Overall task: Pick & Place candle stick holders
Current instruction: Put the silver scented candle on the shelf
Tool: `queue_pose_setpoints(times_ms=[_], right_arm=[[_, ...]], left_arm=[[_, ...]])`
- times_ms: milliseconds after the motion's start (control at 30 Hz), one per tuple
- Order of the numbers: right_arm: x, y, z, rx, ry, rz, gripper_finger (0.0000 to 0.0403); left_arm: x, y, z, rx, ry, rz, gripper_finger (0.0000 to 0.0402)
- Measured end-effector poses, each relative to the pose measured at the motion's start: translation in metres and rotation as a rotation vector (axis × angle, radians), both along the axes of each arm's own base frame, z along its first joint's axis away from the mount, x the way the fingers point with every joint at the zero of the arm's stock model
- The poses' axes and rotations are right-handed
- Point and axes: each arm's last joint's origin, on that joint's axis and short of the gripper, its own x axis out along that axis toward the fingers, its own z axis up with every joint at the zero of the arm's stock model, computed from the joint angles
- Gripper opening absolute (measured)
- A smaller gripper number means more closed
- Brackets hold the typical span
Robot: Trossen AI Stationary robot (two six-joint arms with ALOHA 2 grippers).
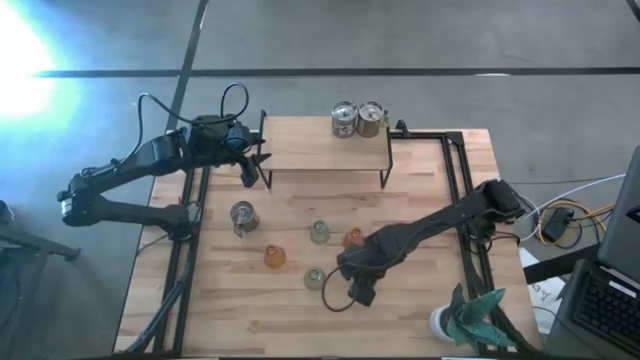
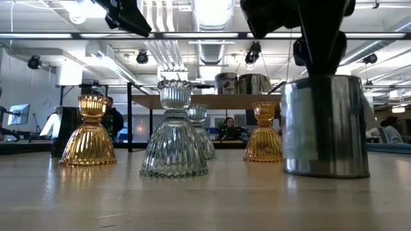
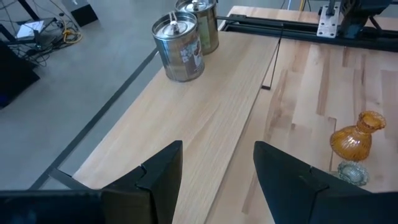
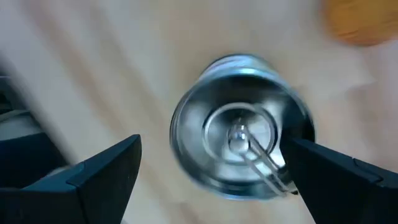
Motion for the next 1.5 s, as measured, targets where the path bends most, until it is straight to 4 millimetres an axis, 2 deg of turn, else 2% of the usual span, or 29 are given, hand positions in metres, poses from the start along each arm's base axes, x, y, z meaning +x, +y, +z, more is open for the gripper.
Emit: queue_pose_setpoints(times_ms=[100,500,933,1300,1500], right_arm=[[0.000,-0.002,0.003,-0.066,-0.006,0.014,0.0380],[0.003,-0.004,0.010,-0.072,-0.039,0.057,0.0380],[-0.006,-0.011,0.013,-0.034,0.075,-0.017,0.0380],[-0.007,-0.018,0.014,-0.140,0.055,0.008,0.0380],[-0.006,-0.018,0.014,-0.129,0.046,-0.029,0.0380]], left_arm=[[0.000,0.000,0.000,-0.001,0.000,0.000,0.0202],[0.000,0.000,0.000,0.001,0.001,0.000,0.0202],[0.000,0.000,0.000,0.008,0.001,0.010,0.0202],[0.000,0.001,0.000,0.021,0.006,0.033,0.0202],[0.000,0.001,0.000,0.031,0.011,0.029,0.0202]])
